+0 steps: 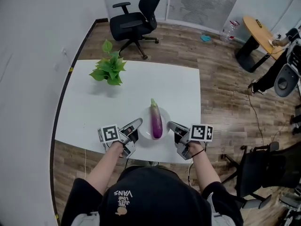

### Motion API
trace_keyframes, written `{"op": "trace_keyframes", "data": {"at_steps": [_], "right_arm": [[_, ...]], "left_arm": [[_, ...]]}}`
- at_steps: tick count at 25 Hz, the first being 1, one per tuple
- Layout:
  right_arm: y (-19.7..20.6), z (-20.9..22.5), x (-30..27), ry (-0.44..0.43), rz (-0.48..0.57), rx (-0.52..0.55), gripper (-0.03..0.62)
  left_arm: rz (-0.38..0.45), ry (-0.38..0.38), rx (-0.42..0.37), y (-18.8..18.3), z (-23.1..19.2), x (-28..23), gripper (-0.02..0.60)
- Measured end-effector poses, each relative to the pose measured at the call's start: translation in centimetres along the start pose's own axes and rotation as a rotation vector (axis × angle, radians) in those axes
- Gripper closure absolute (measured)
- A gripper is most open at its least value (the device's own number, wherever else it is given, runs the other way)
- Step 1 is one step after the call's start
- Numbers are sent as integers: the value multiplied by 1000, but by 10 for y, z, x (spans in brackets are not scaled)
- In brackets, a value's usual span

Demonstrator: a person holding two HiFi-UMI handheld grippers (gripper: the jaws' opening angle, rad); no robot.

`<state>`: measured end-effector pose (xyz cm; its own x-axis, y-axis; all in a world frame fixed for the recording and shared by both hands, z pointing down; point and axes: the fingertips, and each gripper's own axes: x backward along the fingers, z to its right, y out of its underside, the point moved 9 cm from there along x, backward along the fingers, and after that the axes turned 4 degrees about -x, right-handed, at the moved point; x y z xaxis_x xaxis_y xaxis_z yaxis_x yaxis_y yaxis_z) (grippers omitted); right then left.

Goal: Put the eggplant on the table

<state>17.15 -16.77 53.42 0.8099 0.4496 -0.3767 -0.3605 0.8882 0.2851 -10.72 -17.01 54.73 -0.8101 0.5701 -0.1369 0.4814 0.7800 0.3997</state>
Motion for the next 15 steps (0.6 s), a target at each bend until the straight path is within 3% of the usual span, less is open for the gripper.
{"op": "trace_keyframes", "data": {"at_steps": [2, 15], "right_arm": [[-4, 4, -7, -7, 12, -12, 559], [-39, 32, -44, 60, 21, -35, 557]], "left_arm": [[-1, 17, 34, -6, -6, -5, 555], [-54, -2, 28, -40, -52, -42, 555]]}}
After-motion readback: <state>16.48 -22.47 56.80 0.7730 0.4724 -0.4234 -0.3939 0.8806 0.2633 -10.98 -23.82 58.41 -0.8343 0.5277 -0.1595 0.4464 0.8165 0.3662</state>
